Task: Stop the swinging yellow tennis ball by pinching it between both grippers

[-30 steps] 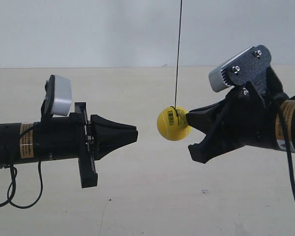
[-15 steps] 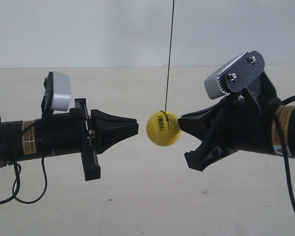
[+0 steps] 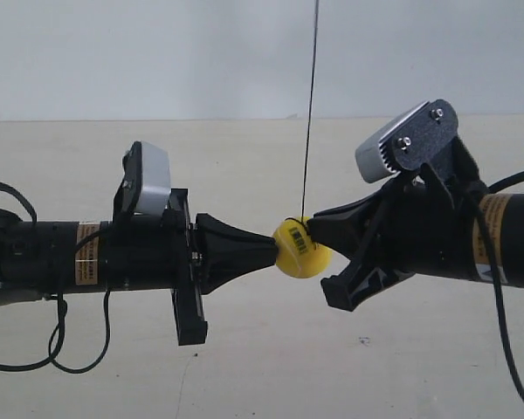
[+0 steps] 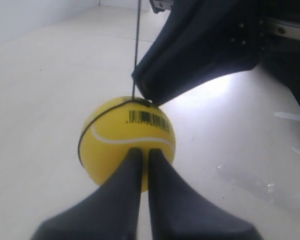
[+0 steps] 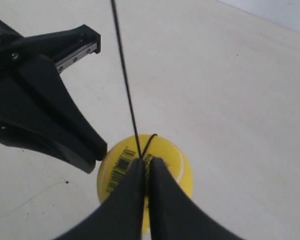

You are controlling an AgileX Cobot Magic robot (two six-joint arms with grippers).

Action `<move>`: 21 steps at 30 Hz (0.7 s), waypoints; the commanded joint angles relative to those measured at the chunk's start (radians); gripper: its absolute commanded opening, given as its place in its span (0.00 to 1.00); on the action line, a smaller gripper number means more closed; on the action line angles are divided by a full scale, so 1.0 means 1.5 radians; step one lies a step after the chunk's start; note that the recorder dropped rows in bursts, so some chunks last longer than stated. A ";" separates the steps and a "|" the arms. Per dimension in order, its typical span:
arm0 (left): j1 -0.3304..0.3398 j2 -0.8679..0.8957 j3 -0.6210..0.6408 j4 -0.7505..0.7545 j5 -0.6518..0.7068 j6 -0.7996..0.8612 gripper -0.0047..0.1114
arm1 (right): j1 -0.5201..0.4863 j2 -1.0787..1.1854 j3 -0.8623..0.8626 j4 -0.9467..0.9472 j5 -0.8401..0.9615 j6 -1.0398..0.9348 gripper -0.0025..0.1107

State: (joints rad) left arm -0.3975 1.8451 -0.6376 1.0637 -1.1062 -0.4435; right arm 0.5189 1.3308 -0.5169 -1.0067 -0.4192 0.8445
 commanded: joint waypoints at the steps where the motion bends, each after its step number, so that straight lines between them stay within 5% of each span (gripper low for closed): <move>1: -0.005 0.001 -0.002 -0.004 0.005 0.003 0.08 | 0.001 0.011 0.004 -0.007 -0.026 -0.012 0.02; 21: -0.005 0.001 -0.002 -0.005 0.005 0.003 0.08 | 0.001 0.011 0.004 -0.007 -0.027 -0.017 0.02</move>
State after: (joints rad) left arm -0.3975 1.8451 -0.6376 1.0596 -1.1015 -0.4435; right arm 0.5189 1.3464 -0.5169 -1.0130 -0.4551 0.8235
